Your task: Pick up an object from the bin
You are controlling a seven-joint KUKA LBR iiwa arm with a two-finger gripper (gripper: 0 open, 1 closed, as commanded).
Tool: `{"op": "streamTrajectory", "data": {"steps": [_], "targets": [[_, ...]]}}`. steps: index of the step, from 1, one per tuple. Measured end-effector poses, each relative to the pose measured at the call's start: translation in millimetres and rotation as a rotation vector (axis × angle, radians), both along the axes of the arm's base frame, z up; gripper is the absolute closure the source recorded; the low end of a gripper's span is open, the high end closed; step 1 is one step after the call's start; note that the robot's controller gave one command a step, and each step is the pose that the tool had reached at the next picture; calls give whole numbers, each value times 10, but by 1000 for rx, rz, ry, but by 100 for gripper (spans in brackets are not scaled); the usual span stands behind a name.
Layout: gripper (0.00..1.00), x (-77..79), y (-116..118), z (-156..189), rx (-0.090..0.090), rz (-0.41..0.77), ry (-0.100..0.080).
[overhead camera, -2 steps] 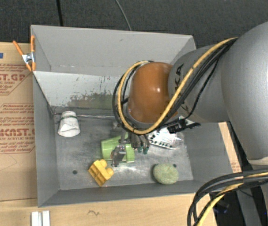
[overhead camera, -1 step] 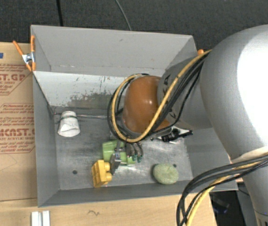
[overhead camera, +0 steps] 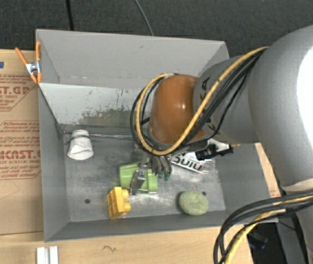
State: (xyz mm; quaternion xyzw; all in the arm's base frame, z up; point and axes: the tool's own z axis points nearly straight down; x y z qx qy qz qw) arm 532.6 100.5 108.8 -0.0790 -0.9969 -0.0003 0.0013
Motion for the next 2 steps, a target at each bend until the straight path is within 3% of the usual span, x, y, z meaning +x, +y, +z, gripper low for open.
{"op": "streamTrajectory", "data": {"steps": [1,2], "targets": [[0,-20,26,-96,0,31,-5],[100,-18,70,-291,5,-90,-5]]}}
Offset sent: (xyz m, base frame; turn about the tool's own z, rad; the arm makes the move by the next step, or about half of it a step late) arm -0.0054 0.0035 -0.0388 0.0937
